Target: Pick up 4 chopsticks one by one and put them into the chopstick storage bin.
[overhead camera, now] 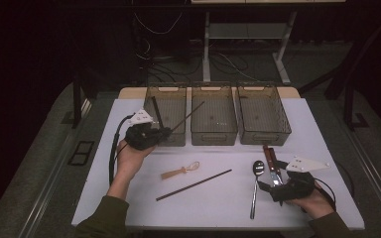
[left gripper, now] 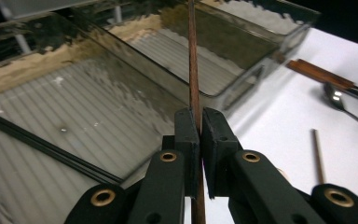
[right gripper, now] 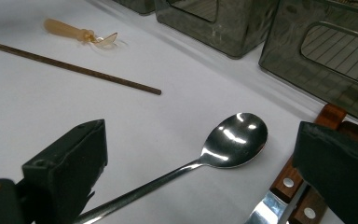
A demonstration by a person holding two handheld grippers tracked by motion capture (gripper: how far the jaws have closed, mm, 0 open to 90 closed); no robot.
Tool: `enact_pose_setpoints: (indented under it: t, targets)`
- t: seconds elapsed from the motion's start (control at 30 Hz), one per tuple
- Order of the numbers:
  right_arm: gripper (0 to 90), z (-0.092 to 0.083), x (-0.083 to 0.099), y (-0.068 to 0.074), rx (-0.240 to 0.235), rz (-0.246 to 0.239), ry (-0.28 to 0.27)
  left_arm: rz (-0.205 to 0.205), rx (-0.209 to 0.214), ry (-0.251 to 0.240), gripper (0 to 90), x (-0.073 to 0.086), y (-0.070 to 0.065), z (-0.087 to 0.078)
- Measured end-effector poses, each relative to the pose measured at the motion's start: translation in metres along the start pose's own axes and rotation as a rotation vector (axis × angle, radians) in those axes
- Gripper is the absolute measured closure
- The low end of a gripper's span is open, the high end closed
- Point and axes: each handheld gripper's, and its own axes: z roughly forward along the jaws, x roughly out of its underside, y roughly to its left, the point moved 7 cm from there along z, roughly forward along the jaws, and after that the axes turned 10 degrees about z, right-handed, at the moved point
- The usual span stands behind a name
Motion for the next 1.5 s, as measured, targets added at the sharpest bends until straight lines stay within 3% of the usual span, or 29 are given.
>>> enact_pose_setpoints:
  t: [0.13, 0.6, 0.73, 0.93, 1.17, 1.3, 1.37, 1.5]
  targets:
    - [3.5, 0.002, 0.001, -0.001, 0.001, 0.008, 0.005, 0.002, -0.025, 0.011, 84.8, -0.004, 0.011, 0.006]
    - [3.5, 0.002, 0.0, 0.002, -0.01, 0.007, 0.001, -0.1, -0.128, 0.014, 84.9, -0.021, 0.065, 0.022]
    - [3.5, 0.003, 0.0, 0.005, -0.019, 0.005, 0.006, -0.106, -0.171, 0.056, 84.9, -0.017, 0.077, 0.029]
    - [3.5, 0.003, 0.0, 0.005, -0.022, 0.007, 0.001, -0.169, -0.226, 0.093, 84.9, -0.002, 0.095, 0.039]
    - [3.5, 0.002, -0.001, 0.006, -0.028, 0.007, -0.002, -0.232, -0.243, 0.108, 84.8, 0.008, 0.105, 0.044]
    - [3.5, 0.002, -0.001, 0.006, -0.03, 0.008, -0.002, -0.245, -0.257, 0.146, 84.8, 0.014, 0.107, 0.048]
    - [3.5, 0.002, -0.001, 0.006, -0.029, 0.008, -0.004, -0.273, -0.257, 0.153, 84.8, 0.016, 0.108, 0.048]
    - [3.5, 0.002, -0.001, 0.006, -0.029, 0.003, -0.004, -0.254, -0.253, 0.182, 84.3, 0.019, 0.106, 0.052]
